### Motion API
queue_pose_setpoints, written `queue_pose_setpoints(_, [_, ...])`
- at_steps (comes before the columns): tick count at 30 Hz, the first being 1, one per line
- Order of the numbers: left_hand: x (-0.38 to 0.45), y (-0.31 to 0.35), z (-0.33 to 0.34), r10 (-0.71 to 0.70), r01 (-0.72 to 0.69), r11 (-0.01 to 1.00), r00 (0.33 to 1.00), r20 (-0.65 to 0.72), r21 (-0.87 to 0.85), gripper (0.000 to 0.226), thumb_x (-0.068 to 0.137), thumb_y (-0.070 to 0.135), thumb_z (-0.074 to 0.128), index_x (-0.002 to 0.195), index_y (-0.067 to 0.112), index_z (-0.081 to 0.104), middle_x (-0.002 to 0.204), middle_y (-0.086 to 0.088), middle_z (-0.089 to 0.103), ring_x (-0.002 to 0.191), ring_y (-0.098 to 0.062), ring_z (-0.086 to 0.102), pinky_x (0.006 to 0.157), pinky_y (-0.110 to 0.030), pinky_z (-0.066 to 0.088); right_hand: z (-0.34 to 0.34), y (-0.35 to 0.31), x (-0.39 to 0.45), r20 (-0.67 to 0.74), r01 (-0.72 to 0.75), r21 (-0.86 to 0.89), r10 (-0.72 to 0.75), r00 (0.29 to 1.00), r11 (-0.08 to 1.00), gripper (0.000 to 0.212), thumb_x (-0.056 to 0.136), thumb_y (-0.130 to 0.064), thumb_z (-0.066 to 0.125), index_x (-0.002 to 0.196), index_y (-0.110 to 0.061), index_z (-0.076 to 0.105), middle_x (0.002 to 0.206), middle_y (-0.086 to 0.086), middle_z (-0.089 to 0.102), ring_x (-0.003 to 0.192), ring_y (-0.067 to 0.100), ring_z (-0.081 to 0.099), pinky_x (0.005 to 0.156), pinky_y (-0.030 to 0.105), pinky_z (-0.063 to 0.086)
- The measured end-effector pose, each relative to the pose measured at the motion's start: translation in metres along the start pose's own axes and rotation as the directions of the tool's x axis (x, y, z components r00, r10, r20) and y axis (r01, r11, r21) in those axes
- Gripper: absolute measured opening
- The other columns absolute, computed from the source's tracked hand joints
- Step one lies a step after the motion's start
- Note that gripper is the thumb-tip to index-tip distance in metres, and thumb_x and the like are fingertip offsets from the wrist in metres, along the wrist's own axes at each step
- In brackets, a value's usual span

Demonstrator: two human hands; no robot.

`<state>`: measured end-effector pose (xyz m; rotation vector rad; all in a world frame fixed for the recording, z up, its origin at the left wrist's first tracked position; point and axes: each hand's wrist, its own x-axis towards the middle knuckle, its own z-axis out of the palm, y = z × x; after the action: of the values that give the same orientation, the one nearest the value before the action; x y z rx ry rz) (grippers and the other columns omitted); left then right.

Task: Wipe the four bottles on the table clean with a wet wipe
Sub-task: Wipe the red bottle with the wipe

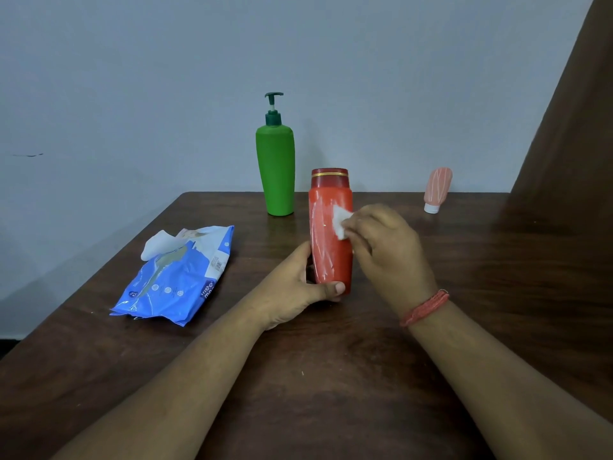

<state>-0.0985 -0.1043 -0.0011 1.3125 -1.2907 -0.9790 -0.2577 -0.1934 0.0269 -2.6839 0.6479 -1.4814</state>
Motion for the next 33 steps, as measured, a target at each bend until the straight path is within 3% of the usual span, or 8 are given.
queue_pose_setpoints(5, [-0.002,0.000,-0.001,0.027,-0.024,0.997,0.999,-0.040,0.076,0.076,0.083,0.013,0.080,0.141,0.036,0.038,0.129,0.006,0.061,0.112,-0.005,0.064,0.085,-0.029,0.059,0.002,-0.008,-0.001,0.050,0.137,-0.037,-0.135,0.990,0.990,0.011,0.086,-0.003,0.073,0.097,-0.002,0.074,0.101,0.010,0.068,0.096,0.027,0.064,0.082,0.040,0.057])
queue_pose_setpoints(9, [0.000,-0.001,0.001,0.071,-0.049,0.958,0.995,-0.065,0.284,0.081,0.081,0.031,0.082,0.147,0.032,0.035,0.134,0.013,0.058,0.120,-0.004,0.059,0.102,-0.037,0.052,-0.005,-0.006,0.003,-0.121,-0.095,0.021,0.097,0.988,0.995,0.012,0.093,-0.008,0.067,0.103,-0.004,0.072,0.106,0.009,0.064,0.097,0.012,0.058,0.083,0.029,0.054])
queue_pose_setpoints(13, [-0.001,0.001,0.004,0.084,-0.054,0.932,0.994,-0.069,0.358,0.086,0.081,0.034,0.082,0.150,0.031,0.031,0.139,0.016,0.054,0.128,-0.002,0.051,0.111,-0.038,0.045,-0.007,-0.008,0.002,-0.094,0.075,-0.055,-0.080,0.992,0.996,0.018,0.097,-0.014,0.058,0.097,-0.001,0.071,0.100,0.011,0.066,0.093,0.020,0.062,0.081,0.032,0.054])
queue_pose_setpoints(17, [-0.001,0.005,0.007,0.060,-0.039,0.882,0.998,-0.029,0.469,0.085,0.083,0.036,0.080,0.150,0.032,0.028,0.143,0.013,0.050,0.130,-0.007,0.048,0.111,-0.038,0.044,-0.015,-0.002,0.007,-0.206,-0.065,-0.051,0.053,0.977,0.997,0.010,0.093,-0.008,0.066,0.100,-0.004,0.072,0.103,0.010,0.066,0.096,0.017,0.060,0.085,0.021,0.047])
queue_pose_setpoints(20, [-0.001,0.005,0.007,0.057,-0.035,0.874,0.998,-0.031,0.485,0.085,0.082,0.037,0.081,0.150,0.033,0.030,0.142,0.013,0.052,0.129,-0.008,0.050,0.110,-0.038,0.045,-0.011,-0.009,0.004,-0.122,0.095,-0.084,-0.105,0.987,0.992,0.011,0.093,-0.009,0.063,0.095,-0.001,0.071,0.098,0.012,0.066,0.092,0.022,0.061,0.083,0.030,0.051])
queue_pose_setpoints(25, [-0.001,0.006,0.008,0.057,-0.033,0.852,0.998,-0.029,0.523,0.087,0.082,0.039,0.080,0.151,0.032,0.027,0.144,0.012,0.049,0.129,-0.007,0.049,0.110,-0.037,0.044,-0.016,-0.001,0.006,-0.173,-0.037,-0.072,0.024,0.985,0.997,0.009,0.091,-0.007,0.069,0.099,-0.002,0.072,0.101,0.012,0.066,0.095,0.022,0.063,0.084,0.030,0.053])
queue_pose_setpoints(28, [-0.001,0.006,0.008,0.052,-0.023,0.863,0.998,-0.043,0.505,0.086,0.081,0.039,0.081,0.150,0.033,0.029,0.142,0.013,0.052,0.129,-0.007,0.050,0.110,-0.039,0.045,-0.010,-0.004,0.002,-0.039,0.141,-0.114,-0.146,0.988,0.983,0.007,0.089,-0.006,0.069,0.093,-0.001,0.071,0.096,0.011,0.066,0.090,0.024,0.062,0.079,0.038,0.055])
queue_pose_setpoints(33, [0.000,0.008,0.009,0.059,-0.034,0.839,0.998,-0.029,0.543,0.086,0.083,0.038,0.079,0.150,0.035,0.026,0.144,0.013,0.049,0.129,-0.007,0.049,0.109,-0.036,0.045,-0.017,0.007,0.005,-0.170,-0.040,-0.059,0.029,0.985,0.997,0.010,0.092,-0.007,0.068,0.100,-0.003,0.072,0.101,0.012,0.066,0.093,0.022,0.063,0.081,0.036,0.056])
